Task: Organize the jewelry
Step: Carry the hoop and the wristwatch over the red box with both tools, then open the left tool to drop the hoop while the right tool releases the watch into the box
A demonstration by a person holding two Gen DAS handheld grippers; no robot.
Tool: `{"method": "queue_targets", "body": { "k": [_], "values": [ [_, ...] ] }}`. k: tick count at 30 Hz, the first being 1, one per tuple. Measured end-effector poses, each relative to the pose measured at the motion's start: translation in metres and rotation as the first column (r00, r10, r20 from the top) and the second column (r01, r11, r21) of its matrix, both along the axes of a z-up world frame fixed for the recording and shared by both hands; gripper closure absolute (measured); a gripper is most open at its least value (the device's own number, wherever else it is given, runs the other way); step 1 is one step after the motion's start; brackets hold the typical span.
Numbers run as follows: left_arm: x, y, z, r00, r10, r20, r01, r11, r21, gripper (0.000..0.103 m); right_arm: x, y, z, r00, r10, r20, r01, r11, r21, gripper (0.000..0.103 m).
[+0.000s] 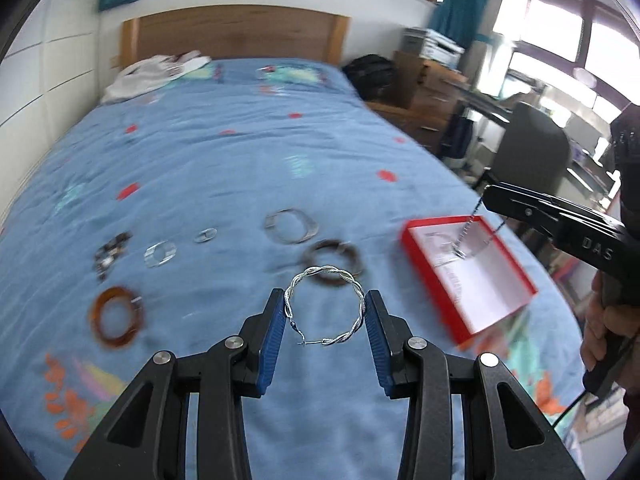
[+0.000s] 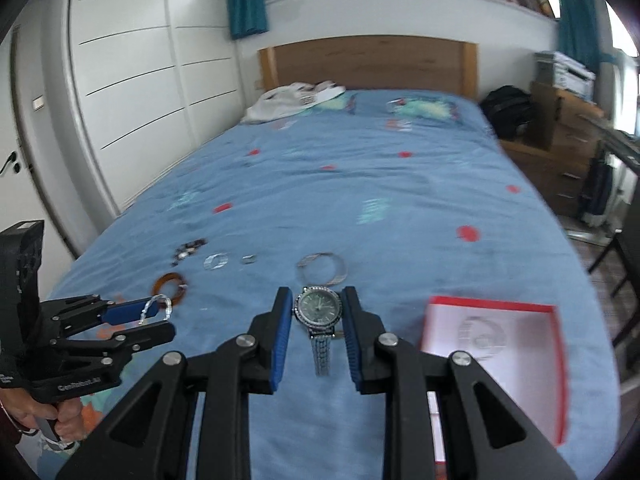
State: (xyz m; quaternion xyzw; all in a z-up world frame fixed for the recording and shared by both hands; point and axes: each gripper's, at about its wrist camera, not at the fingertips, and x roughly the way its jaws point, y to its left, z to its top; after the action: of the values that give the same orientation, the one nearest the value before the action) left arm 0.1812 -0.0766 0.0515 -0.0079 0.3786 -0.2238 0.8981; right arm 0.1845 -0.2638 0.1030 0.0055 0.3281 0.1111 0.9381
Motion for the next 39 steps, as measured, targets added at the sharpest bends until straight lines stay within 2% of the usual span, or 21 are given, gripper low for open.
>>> {"method": "queue_targets", "body": {
  "k": [4,8,12,19,28,33,39],
  "values": [
    [0.007,-0.053,0.007,0.996,-0.086,0.007,0.087,0.996,-0.021,0.064,-0.004,-0.05,0.004,0.998,-0.069,0.001,0.069,0.997,-0.03,0.079],
    [0.021,-0.104,0.006,0.989,-0.147,0.003,0.147,0.989,-0.031,0.064,-0.004,-0.096,-0.005,0.992,-0.129,-0.013,0.128,0.991,-0.049,0.079],
    [0.037,-0.147,-0.006,0.982,-0.19,-0.014,0.19,0.981,-0.037,0.064,0.001,-0.136,-0.028,0.984,-0.17,-0.049,0.168,0.984,-0.054,0.079],
    [0.061,-0.211,-0.049,0.967,-0.24,-0.086,0.239,0.971,-0.025,0.064,0.016,-0.183,-0.082,0.973,-0.195,-0.124,0.19,0.981,-0.049,0.079],
    [0.06,-0.245,-0.099,0.946,-0.27,-0.179,0.275,0.962,0.003,0.064,0.021,-0.204,-0.134,0.962,-0.175,-0.209,0.173,0.985,-0.03,0.079],
    [0.058,-0.254,-0.111,0.931,-0.301,-0.206,0.311,0.95,0.021,0.064,0.025,-0.205,-0.147,0.959,-0.147,-0.241,0.145,0.989,-0.027,0.079],
    [0.059,-0.257,-0.116,0.927,-0.305,-0.218,0.32,0.947,0.037,0.064,0.026,-0.203,-0.157,0.956,-0.121,-0.268,0.117,0.993,-0.03,0.079]
  ]
}}
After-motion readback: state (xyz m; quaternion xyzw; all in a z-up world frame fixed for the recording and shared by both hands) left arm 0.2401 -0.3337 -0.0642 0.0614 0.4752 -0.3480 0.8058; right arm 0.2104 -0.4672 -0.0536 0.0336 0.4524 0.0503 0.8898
